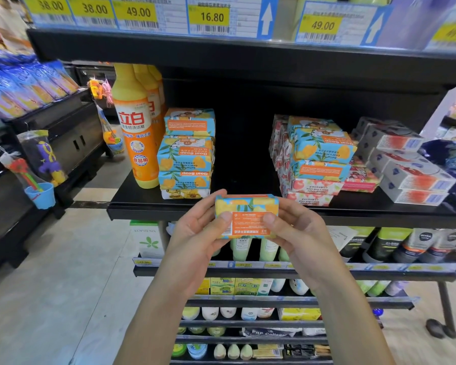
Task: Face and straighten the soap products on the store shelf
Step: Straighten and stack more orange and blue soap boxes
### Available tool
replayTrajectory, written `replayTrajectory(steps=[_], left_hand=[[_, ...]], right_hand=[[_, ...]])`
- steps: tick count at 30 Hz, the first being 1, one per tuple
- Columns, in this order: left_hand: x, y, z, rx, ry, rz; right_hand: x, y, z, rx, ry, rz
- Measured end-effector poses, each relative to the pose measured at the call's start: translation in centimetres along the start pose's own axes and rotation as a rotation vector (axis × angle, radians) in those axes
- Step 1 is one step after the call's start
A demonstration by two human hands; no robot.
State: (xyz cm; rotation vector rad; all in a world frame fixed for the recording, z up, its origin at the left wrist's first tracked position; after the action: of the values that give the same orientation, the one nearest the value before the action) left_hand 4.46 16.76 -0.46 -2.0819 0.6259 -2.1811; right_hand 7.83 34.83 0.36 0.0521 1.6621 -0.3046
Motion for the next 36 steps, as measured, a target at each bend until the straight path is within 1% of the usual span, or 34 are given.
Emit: replayTrajectory(steps=[3, 7, 11, 15, 18, 23, 26, 30, 36], left_hand=[[0.09, -0.15, 0.05, 0.004, 0.026, -0.016], [-0.1, -0.31, 0.0, -0.017, 0.107, 0.014], [-0.22, -0.37, -0.11, -0.016, 0.123, 0.002], [-0.14, -0.35, -0.22, 0.003, 0.092, 0.035], [-0.01, -0.29, -0.17, 0.001, 0.048, 0.016], [-0.35, -0.25, -0.26, -0.025, 0.035, 0.025], [-0.32, -0.32, -0.15, -0.022, 0.04, 0.059], [-0.28, -0.35, -0.04, -0.021, 0.04, 0.069], [-0.11, -0.52, 0.02, -0.034, 0.041, 0.056]], right_hand=[[-0.1, 0.08, 0.05, -0.021, 0.067, -0.024], [-0.24, 0.21, 0.1, -0.06, 0.13, -0.026], [0.1, 0.25, -0.01, -0.069, 0.151, -0.003], [0.14, 0.11, 0.11, -0.092, 0.12, 0.044], [0.22, -0.13, 0.25, -0.093, 0.051, 0.085], [0.19, -0.32, 0.31, -0.011, -0.051, 0.075], [0.07, -0.53, 0.46, -0.019, -0.077, 0.082], [0.02, -0.53, 0.62, -0.015, -0.094, 0.058], [0.12, -0.31, 0.5, -0.04, -0.082, -0.071]])
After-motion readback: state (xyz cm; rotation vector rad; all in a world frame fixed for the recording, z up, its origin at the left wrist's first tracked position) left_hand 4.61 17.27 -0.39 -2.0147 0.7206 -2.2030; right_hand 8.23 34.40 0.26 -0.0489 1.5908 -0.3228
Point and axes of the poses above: each hand's wrist, its own z-axis away from the middle knuckle, its own y-axis out of the back of the hand, x = y × z, the point moved 5 cm from there along -z, towards the middle knuckle, and after that the axes turned 5 degrees about x, right-handed, at the moved point
